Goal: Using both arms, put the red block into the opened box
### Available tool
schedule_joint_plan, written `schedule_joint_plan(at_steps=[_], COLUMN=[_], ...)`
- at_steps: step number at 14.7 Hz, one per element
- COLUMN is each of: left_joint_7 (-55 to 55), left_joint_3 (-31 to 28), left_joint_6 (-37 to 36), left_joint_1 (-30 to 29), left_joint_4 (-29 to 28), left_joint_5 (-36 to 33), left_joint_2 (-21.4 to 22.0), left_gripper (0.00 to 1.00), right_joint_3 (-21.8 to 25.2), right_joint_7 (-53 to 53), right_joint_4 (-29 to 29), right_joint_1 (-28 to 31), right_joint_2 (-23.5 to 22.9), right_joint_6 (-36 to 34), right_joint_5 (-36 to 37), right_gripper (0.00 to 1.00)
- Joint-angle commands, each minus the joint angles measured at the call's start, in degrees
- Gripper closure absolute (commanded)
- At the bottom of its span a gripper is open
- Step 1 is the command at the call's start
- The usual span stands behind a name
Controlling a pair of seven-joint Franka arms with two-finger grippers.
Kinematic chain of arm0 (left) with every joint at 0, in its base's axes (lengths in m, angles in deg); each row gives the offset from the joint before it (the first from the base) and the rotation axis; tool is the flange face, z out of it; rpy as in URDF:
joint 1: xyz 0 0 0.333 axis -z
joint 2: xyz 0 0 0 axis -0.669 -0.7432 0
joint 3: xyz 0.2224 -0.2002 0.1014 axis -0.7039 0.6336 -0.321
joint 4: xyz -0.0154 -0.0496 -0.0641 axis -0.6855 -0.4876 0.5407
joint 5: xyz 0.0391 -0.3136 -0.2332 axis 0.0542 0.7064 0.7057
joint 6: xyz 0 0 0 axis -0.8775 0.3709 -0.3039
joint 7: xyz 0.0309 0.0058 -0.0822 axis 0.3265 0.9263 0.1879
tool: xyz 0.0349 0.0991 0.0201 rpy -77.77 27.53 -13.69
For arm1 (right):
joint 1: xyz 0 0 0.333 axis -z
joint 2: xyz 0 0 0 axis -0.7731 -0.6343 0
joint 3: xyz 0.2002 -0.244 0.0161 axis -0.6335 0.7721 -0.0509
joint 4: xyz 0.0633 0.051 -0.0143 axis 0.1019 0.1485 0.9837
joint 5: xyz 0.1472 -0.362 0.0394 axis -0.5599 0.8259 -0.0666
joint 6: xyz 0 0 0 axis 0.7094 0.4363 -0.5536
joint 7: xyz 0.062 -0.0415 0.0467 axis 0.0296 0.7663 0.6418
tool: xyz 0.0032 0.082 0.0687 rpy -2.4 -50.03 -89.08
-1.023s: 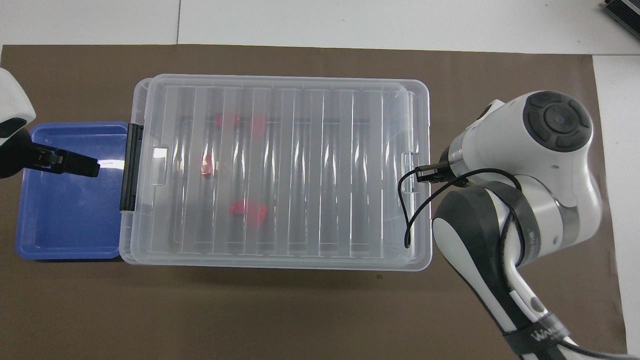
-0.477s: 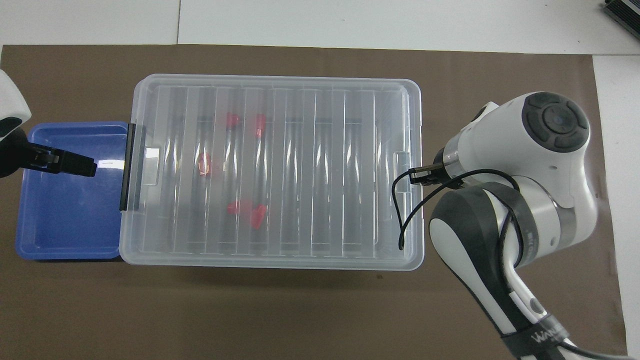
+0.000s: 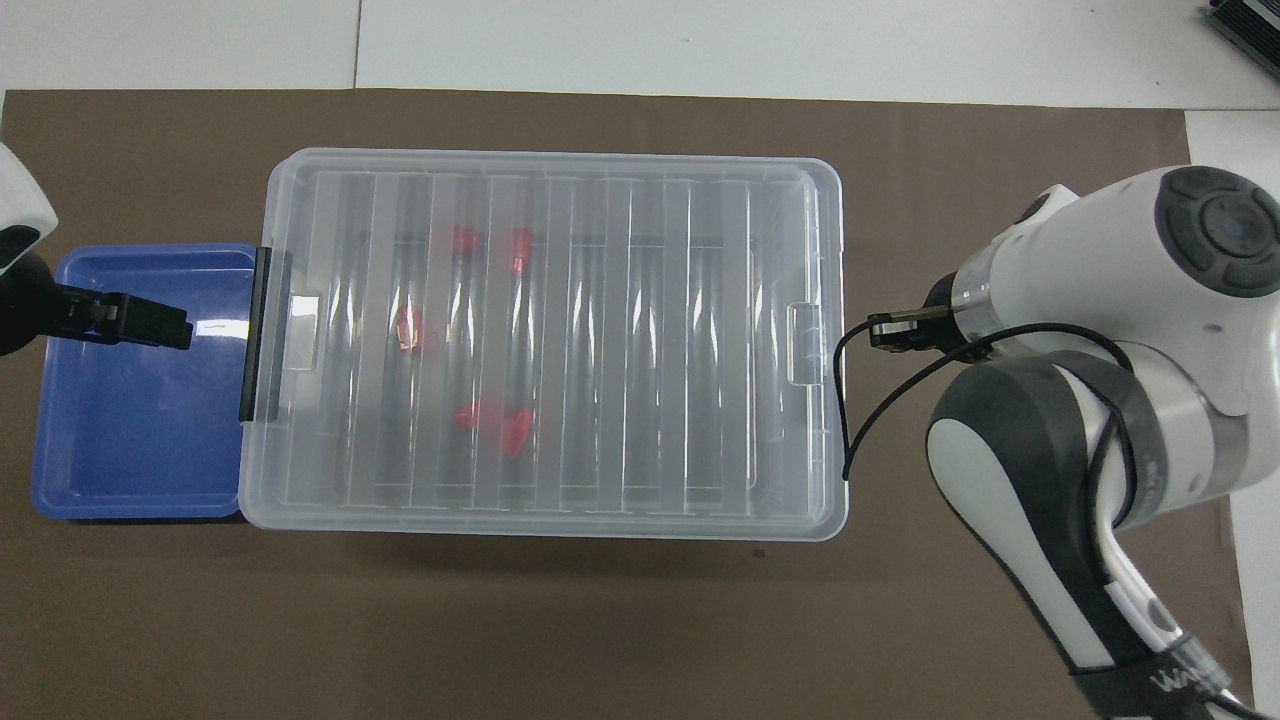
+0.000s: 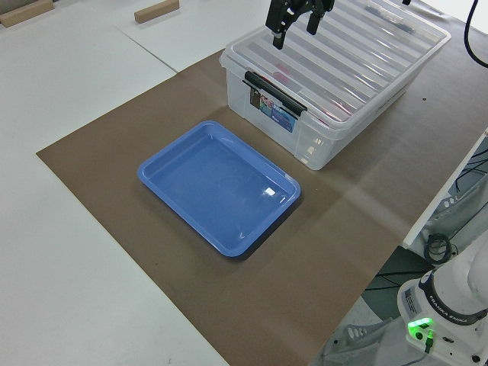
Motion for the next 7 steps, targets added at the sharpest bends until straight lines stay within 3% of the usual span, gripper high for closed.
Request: schedule_joint_plan(at_steps=[1,7], left_joint_7=[-1.4,-1.4], left_joint_3=[-0.5,-0.5], left_joint_6=[-0.7,-0.5], left_joint_1=[0.1,0.0], left_joint_4=[-1.6,-1.6], left_joint_5=[0.3,0.3], left_joint_2=[1.9,2.0], left_gripper=[0.0,0.0], right_joint_3=[-0.3,-0.2], right_joint_7=[1.1,0.1], right_joint_4=[-0.1,-1.1], right_joint_1=[3.8,9.9], right_joint_2=[1.9,4.4], right_joint_6=[-0.7,-3.4], right_joint_5=[-0.5,-0.5], right_gripper=[0.0,0.0])
